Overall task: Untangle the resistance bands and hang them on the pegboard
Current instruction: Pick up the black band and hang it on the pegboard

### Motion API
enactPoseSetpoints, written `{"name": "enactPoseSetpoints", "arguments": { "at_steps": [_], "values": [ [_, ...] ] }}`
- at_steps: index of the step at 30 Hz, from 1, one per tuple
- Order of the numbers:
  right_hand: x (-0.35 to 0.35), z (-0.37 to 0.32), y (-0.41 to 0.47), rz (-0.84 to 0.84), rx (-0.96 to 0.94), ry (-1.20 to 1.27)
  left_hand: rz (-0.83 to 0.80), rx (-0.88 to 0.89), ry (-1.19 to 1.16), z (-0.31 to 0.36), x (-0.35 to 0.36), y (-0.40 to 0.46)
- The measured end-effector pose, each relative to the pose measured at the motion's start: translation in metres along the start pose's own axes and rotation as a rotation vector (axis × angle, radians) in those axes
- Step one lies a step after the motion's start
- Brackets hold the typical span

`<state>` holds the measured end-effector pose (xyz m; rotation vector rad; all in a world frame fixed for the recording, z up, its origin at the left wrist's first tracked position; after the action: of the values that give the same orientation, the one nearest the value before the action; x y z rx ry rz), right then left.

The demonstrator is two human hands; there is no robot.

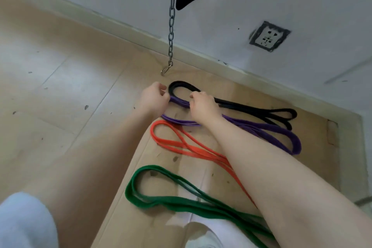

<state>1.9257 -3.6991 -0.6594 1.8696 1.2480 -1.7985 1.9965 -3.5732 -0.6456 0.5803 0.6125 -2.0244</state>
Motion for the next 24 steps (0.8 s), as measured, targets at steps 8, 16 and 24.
{"name": "enactPoseSetpoints", "arguments": {
  "at_steps": [8, 16, 24],
  "values": [
    [0.061, -0.014, 0.111, -0.010, -0.001, -0.077, 0.024, -0.041, -0.077, -0.061, 0.029, 0.043],
    [-0.027, -0.008, 0.056, 0.058, -0.021, 0.104, -0.002, -0.010, -0.262, 0.000, 0.006, 0.028],
    [-0.277, 0.013, -0.099, 0.048, 0.010, 0.619, -0.252, 0.222, -0.509, 0.222, -0.068, -0.051]
  ]
}}
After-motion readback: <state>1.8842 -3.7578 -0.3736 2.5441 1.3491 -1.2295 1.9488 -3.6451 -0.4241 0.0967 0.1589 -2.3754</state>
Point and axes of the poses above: each hand's wrist, its own y-axis towards the middle knuckle, its own x-axis out of the palm, z = x × y, the point moved 3 cm from there along y, towards the middle knuckle, and after that the axes turned 12 degrees about x, right-handed, at the moved point
